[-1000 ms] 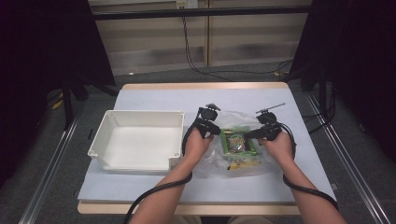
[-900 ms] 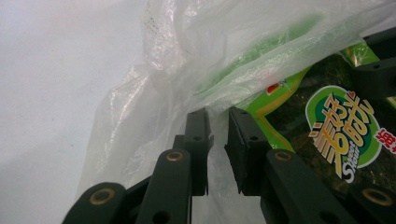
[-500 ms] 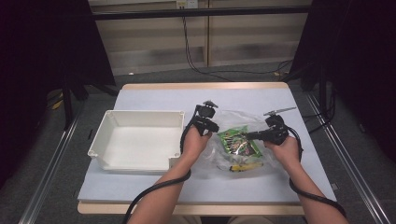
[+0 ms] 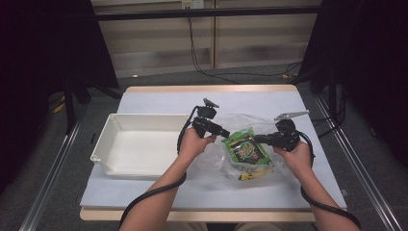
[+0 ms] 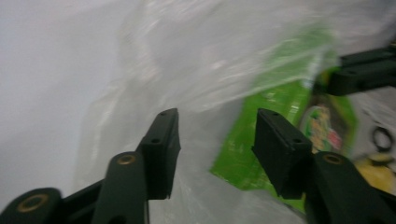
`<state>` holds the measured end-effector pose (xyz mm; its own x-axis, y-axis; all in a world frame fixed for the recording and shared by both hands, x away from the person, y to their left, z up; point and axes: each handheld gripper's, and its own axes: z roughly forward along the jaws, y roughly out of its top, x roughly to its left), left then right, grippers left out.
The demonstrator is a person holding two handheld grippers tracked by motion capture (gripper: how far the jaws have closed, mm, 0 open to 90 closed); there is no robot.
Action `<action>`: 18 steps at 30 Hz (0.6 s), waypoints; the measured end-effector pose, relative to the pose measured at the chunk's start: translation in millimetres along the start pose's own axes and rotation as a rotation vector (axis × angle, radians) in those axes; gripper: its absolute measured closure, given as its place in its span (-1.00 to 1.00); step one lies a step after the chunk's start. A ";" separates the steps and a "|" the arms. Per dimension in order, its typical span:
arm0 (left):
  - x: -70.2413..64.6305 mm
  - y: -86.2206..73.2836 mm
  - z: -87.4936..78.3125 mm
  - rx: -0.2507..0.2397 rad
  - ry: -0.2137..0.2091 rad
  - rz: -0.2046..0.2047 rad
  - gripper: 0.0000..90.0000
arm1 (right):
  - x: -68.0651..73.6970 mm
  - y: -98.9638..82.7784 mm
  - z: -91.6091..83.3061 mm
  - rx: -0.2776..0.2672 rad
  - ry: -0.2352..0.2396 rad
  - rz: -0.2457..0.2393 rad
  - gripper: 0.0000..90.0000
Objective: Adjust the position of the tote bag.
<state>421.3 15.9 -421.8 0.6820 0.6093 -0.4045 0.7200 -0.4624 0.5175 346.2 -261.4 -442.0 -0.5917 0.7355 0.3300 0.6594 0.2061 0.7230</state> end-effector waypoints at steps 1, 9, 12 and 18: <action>-0.9 0.1 -0.5 0.006 -0.010 -0.001 0.05 | -0.3 -0.1 0.1 -0.003 0.001 0.001 0.96; -7.4 -0.2 8.6 0.081 -0.121 0.027 -0.29 | 2.6 1.8 1.2 -0.016 0.026 -0.015 0.96; -15.0 0.6 14.7 0.140 -0.134 0.080 -0.20 | 7.4 5.0 2.8 -0.021 0.031 -0.034 0.96; -19.2 1.4 12.8 0.153 -0.167 0.091 0.48 | 6.7 5.4 4.6 -0.019 0.017 -0.029 0.90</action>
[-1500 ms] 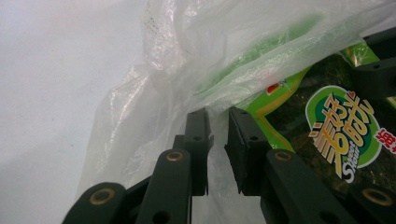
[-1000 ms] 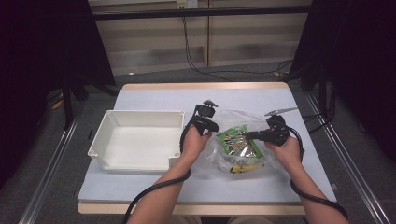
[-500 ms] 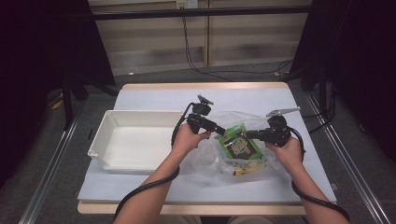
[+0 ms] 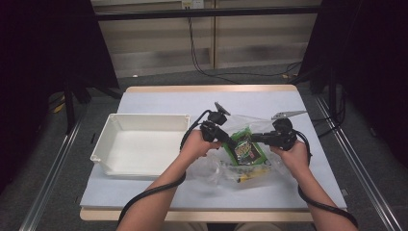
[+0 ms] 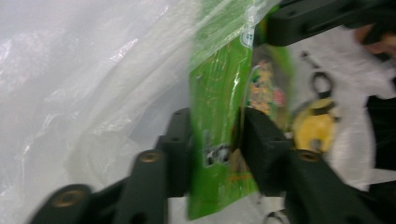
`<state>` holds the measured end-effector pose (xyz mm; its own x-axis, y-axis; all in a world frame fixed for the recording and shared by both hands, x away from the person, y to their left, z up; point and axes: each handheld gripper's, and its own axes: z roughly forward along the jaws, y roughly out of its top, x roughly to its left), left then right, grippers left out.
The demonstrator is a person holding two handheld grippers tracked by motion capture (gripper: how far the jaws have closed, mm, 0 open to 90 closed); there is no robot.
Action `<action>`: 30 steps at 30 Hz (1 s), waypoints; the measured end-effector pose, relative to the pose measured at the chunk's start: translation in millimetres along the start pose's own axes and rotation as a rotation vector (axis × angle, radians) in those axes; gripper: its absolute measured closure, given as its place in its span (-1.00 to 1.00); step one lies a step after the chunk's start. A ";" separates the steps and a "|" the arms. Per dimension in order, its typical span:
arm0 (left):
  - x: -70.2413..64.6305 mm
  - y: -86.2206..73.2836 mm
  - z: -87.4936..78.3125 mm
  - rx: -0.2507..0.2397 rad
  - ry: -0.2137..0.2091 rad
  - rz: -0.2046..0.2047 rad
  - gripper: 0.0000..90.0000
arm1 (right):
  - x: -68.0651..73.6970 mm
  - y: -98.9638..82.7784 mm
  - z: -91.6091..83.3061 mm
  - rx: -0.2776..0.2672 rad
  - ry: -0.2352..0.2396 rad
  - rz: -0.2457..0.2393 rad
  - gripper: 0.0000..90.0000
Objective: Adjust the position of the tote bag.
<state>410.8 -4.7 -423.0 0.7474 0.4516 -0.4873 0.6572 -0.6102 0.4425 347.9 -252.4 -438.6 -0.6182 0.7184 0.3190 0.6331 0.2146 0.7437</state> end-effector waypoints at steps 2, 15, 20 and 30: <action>-4.1 1.1 -5.0 0.005 0.005 0.003 0.61 | -7.2 -2.5 0.5 0.002 -0.005 0.064 0.61; -23.5 15.7 -48.4 0.037 0.055 0.056 0.69 | -22.6 -6.4 -18.0 0.050 -0.127 0.090 -0.12; -30.0 22.3 -57.8 0.037 0.064 0.086 0.68 | -19.3 -6.9 -12.7 0.098 -0.129 0.071 -0.10; -32.9 21.8 -59.7 0.068 0.089 0.127 0.69 | -21.1 -11.7 -13.7 0.130 -0.175 0.064 0.24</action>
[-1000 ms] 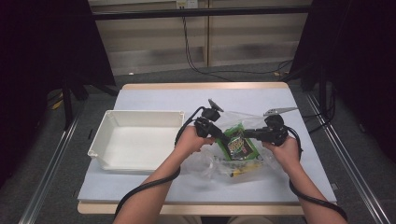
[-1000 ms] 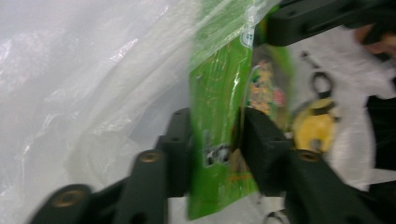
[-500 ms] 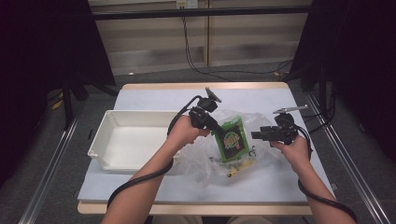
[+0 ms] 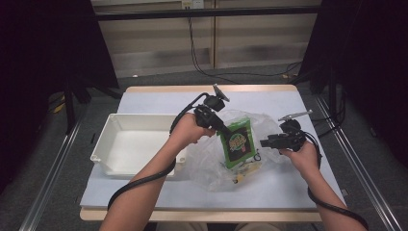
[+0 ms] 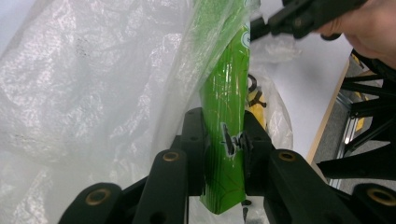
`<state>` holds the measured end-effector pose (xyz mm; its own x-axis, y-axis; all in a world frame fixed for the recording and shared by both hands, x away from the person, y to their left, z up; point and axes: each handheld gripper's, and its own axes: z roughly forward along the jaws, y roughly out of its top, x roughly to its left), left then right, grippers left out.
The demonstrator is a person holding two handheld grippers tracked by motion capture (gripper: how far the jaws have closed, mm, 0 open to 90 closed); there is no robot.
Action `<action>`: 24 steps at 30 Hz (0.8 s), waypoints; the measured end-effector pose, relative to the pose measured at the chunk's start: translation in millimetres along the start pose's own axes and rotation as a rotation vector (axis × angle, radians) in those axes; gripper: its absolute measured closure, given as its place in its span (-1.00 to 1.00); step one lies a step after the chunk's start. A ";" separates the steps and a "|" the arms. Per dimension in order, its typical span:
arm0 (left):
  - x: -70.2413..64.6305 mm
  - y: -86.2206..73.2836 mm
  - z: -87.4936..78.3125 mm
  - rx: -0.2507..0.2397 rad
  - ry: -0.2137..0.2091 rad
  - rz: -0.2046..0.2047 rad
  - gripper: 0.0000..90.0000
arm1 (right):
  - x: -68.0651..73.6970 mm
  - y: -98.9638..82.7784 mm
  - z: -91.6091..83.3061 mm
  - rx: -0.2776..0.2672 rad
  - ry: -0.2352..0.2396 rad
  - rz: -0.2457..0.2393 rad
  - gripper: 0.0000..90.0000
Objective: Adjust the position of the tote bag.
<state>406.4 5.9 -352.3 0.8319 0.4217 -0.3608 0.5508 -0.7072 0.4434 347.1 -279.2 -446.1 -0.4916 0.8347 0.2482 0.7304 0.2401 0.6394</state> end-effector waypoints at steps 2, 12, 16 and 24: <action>0.3 -2.0 4.7 0.002 0.002 0.006 0.69 | -1.7 1.1 -5.3 -0.037 0.025 0.024 0.47; -6.8 -4.4 22.9 0.047 0.001 0.064 0.69 | 6.7 22.7 -2.9 -0.062 0.052 0.017 1.00; -8.0 -5.1 30.2 0.056 -0.009 0.103 0.69 | 9.5 24.1 2.8 -0.058 0.042 0.015 1.00; -17.6 -3.1 31.8 0.046 -0.005 0.124 0.68 | 1.3 23.2 17.7 -0.018 0.011 0.039 1.00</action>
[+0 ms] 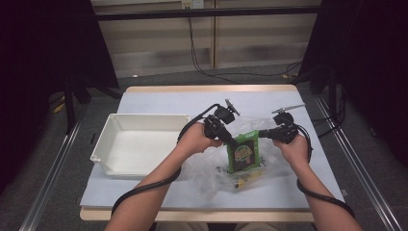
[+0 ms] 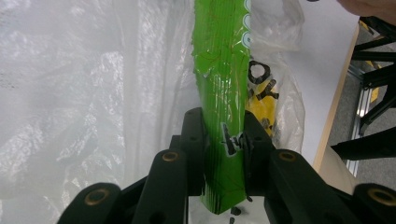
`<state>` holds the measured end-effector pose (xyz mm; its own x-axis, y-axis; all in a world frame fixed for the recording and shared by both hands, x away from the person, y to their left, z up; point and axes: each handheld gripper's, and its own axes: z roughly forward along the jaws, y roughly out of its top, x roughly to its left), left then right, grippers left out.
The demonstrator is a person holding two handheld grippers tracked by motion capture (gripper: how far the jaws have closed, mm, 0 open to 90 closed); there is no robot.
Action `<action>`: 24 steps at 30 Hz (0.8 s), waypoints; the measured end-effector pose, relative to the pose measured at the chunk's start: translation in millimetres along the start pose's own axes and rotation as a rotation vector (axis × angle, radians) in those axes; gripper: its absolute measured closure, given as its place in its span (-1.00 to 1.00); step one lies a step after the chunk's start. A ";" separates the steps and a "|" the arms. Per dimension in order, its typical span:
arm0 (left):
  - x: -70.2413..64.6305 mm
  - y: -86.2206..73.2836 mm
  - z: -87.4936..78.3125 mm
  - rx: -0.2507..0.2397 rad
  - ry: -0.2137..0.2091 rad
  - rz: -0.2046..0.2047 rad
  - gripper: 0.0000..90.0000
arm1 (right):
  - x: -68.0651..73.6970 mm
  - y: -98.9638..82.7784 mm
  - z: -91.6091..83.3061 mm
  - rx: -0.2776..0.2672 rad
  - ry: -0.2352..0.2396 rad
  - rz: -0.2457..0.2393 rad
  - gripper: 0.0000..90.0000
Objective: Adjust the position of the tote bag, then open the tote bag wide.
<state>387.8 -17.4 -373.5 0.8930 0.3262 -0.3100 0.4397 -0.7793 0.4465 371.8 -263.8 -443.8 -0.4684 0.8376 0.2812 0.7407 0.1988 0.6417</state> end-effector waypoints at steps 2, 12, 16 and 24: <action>0.6 1.6 -3.8 -0.010 -0.002 0.007 0.68 | -1.8 -3.2 2.9 0.020 -0.007 0.004 1.00; 2.5 14.3 -46.5 -0.071 0.019 0.015 0.68 | -5.3 -13.9 -1.6 0.039 -0.009 -0.003 0.86; 5.5 18.2 -67.6 -0.087 0.046 0.021 0.68 | 1.0 -11.8 -8.8 0.025 -0.004 -0.019 0.67; 7.9 15.4 -115.2 -0.132 0.082 0.053 0.67 | 12.2 -12.4 -23.4 -0.006 -0.014 -0.050 0.15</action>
<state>412.6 34.9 -272.3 0.9179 0.3332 -0.2156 0.3954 -0.7211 0.5688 345.7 -268.0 -431.6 -0.4983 0.8336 0.2385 0.7137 0.2381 0.6588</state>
